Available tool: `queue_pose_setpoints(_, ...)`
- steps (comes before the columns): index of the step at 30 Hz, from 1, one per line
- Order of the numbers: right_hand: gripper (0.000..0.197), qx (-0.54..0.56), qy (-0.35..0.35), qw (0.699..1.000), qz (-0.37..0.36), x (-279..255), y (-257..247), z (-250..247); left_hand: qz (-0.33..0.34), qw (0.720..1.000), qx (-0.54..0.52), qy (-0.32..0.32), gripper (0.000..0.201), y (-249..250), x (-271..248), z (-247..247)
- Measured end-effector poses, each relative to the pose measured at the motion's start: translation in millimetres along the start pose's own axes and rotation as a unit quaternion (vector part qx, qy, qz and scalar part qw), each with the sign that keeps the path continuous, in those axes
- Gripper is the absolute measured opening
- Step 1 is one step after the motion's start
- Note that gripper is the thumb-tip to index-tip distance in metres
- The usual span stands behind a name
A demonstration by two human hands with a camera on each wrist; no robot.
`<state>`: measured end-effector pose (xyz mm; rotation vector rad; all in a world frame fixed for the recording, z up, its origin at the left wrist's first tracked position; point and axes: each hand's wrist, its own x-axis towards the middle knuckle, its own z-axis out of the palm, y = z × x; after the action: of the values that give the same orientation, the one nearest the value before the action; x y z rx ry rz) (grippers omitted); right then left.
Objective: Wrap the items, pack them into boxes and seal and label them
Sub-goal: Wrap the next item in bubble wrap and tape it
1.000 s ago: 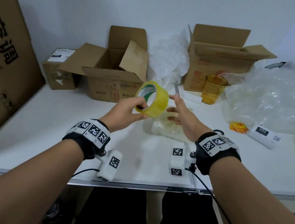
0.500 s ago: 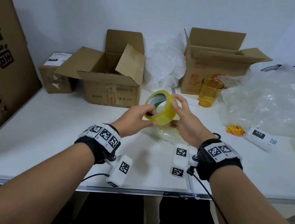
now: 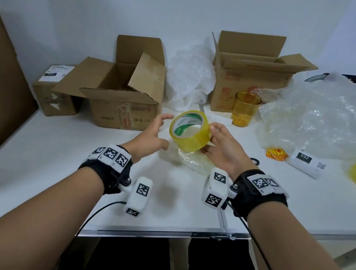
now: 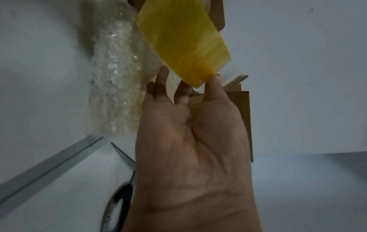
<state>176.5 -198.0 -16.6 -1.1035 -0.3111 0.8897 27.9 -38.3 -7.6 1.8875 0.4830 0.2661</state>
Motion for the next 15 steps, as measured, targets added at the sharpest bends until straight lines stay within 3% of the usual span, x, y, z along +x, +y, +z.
queue_pose_setpoints(5,0.014,-0.011,-0.005,1.0,0.01,1,-3,0,-0.035,0.993,0.005,-0.116,0.109,-14,25,-1)
queue_pose_setpoints(8,0.013,-0.009,-0.005,1.0,0.016,2,-5,0,-0.04,0.988,-0.015,-0.151,0.101,-12,35,2)
queue_pose_setpoints(12,0.012,0.001,-0.018,1.0,0.024,2,-10,-3,-0.102,0.977,-0.048,-0.179,0.075,-7,46,7)
queue_pose_setpoints(15,0.012,0.001,-0.009,1.0,0.03,1,-18,-11,-0.116,0.974,-0.056,-0.185,0.084,-7,51,9)
